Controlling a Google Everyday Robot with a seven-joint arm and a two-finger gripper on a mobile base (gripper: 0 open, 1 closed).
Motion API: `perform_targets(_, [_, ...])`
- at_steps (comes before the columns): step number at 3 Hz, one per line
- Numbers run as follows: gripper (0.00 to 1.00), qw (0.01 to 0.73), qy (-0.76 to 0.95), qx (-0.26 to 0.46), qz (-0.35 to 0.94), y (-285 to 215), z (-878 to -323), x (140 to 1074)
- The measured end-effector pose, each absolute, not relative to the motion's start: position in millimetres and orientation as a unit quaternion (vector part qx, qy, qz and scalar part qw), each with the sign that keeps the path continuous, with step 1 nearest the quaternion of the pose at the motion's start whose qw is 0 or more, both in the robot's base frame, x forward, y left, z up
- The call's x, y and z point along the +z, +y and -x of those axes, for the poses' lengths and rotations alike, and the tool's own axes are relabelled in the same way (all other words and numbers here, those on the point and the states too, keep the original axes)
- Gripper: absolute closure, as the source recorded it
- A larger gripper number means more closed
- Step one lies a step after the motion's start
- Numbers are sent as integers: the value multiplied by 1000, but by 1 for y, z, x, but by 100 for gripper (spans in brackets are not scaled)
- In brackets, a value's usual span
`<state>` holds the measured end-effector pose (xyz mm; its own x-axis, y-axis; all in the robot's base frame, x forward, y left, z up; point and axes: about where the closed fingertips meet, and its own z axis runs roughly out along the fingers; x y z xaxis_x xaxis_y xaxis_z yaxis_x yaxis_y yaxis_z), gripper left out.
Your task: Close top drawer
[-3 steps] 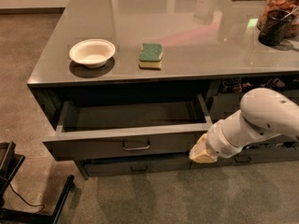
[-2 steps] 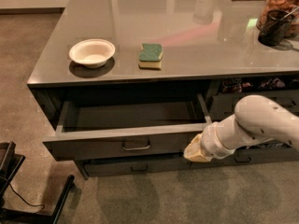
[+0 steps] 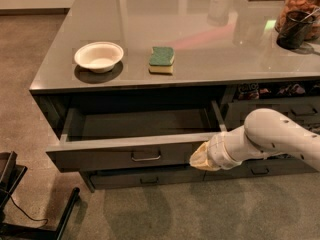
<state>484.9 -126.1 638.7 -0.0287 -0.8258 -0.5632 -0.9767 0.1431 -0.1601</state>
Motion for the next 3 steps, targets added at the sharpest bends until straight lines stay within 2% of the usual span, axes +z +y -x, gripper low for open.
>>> perform_targets(3, [100,357,670,59,649,-121,-520,638])
